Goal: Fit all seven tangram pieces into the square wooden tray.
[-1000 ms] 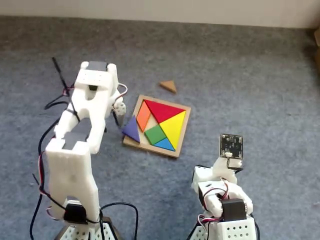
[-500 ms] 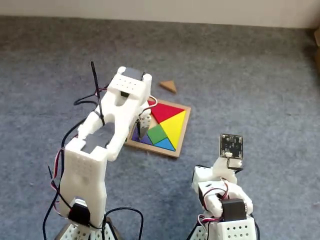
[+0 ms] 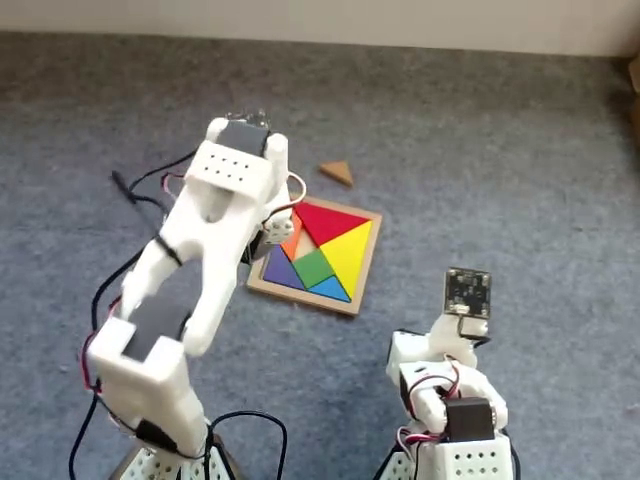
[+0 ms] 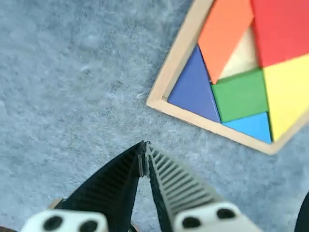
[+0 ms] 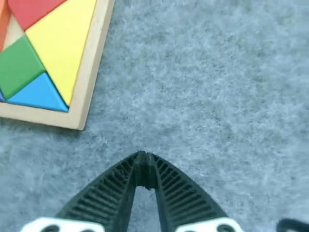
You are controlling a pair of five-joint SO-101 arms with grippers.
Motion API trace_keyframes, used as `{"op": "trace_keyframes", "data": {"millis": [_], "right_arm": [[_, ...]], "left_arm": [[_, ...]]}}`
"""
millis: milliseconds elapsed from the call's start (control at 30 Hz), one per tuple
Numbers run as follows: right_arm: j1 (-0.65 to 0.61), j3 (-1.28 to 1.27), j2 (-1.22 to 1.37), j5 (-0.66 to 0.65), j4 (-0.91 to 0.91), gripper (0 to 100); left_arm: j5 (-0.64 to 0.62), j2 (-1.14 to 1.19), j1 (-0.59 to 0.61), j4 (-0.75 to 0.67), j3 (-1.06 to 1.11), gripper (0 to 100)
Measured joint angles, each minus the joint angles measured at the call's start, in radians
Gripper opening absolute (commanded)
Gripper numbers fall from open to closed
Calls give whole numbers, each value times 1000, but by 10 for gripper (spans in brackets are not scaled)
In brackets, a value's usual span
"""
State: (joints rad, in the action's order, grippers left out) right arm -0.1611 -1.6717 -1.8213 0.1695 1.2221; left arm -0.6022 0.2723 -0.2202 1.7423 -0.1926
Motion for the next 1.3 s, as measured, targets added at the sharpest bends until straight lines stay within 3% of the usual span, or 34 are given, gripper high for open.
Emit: {"op": "trace_keyframes", "data": {"millis": [267, 400, 600, 667, 767, 933, 1300], "right_arm": [[186, 0, 0, 0, -144, 5], [238, 0, 0, 0, -183, 6], [281, 72, 0, -226, -189, 12], [279, 115, 0, -334, -189, 56], [276, 173, 0, -393, -189, 81], [216, 238, 0, -408, -189, 86], [32, 390, 81, -414, -210, 145]], "left_arm": [[127, -284, 95, -2, 157, 6], [206, -413, 184, -87, 308, 6], [259, -647, 295, -288, 624, 6], [261, -735, 330, -350, 732, 6], [269, -856, 384, -431, 884, 6], [367, -976, 470, -539, 1085, 6], [382, -1019, 540, -683, 1330, 6]]}}
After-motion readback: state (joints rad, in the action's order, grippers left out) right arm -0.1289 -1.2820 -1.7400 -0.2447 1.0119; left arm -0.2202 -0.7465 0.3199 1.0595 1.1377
